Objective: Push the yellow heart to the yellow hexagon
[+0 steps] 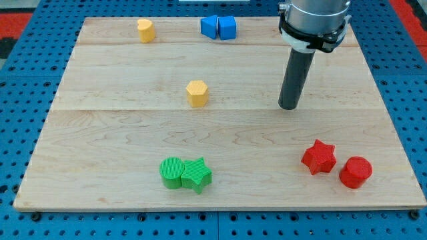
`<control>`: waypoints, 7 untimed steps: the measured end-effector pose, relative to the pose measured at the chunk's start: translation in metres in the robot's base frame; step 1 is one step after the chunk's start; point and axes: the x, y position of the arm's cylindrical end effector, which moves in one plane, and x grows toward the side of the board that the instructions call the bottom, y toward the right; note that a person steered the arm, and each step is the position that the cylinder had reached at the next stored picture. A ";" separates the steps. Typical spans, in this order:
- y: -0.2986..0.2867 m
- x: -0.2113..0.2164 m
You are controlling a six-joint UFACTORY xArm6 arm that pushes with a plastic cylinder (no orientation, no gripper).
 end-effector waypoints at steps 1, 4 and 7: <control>-0.027 0.008; -0.045 -0.058; -0.192 -0.118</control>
